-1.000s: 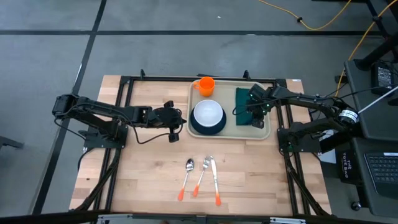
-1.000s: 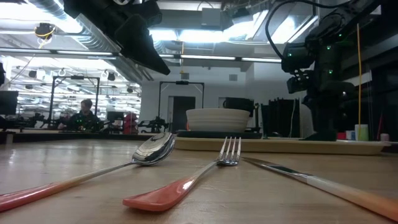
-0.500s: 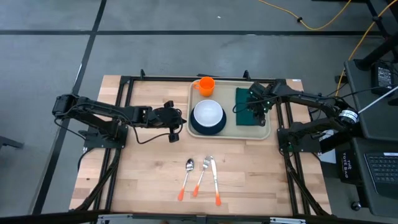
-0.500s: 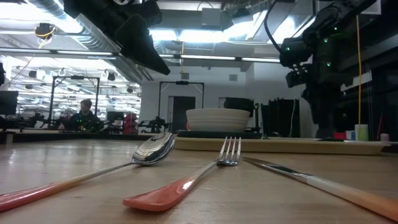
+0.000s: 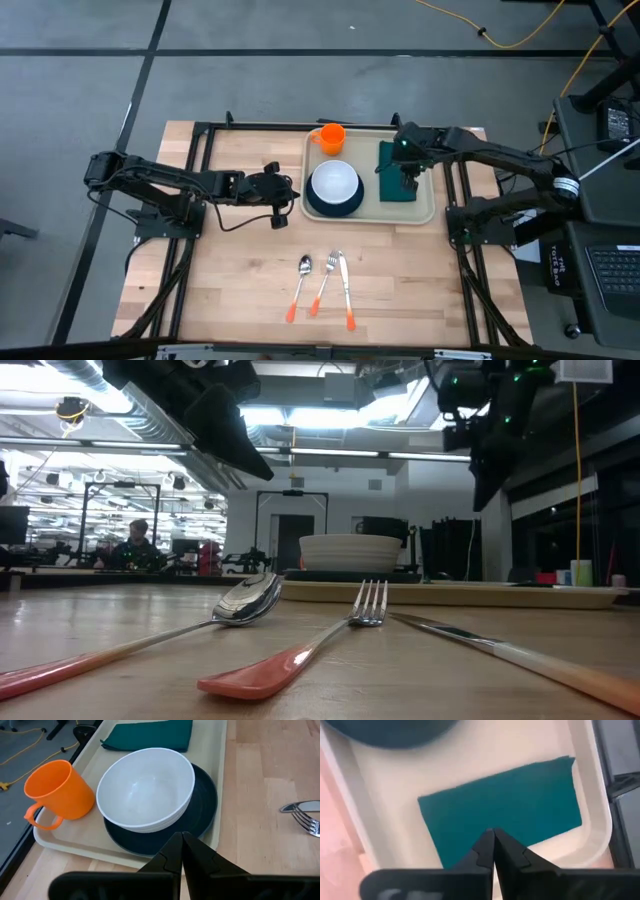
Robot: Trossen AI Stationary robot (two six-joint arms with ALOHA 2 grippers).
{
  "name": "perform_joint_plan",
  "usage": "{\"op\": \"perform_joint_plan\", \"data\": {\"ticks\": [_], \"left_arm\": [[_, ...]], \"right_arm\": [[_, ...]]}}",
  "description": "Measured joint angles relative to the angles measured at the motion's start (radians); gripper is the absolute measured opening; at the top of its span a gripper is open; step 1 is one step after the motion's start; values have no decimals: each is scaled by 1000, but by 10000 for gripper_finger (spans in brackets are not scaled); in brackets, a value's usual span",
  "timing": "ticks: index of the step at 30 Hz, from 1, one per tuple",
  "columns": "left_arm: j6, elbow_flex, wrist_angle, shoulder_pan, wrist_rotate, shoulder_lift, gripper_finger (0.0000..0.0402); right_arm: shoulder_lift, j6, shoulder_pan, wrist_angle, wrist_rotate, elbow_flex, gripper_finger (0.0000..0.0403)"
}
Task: Set up tray
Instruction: Put the orange spoon on the blue napkin on the serving tray
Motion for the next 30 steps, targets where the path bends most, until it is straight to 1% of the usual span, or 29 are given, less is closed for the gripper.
{"op": "perform_joint_plan", "data": {"ticks": [4, 7, 11, 17, 22, 24, 26, 30], "left_arm": [[0, 0, 0, 0, 0, 0, 6], [0, 0, 0, 0, 0, 0, 6], [0, 0, 0, 0, 0, 0, 6], [0, 0, 0, 0, 0, 0, 6], [-9, 0, 0, 0, 3, 0, 6], [-23, 0, -4, 0, 31, 0, 6], [-20, 0, -5, 0, 80, 0, 6], [34, 0, -16, 0, 251, 0, 6]], "right_arm": [[-52, 78, 97, 51, 3, -38, 5], [-78, 162, 185, 102, 59, -81, 6], [-86, 238, 306, 166, 115, -129, 4], [-86, 317, 460, 312, 129, -153, 4], [-65, 398, 601, 396, 286, -154, 4], [-43, 431, 659, 431, 320, -154, 4], [-14, 474, 713, 459, 349, -154, 3], [63, 564, 812, 515, 430, -154, 4]]}}
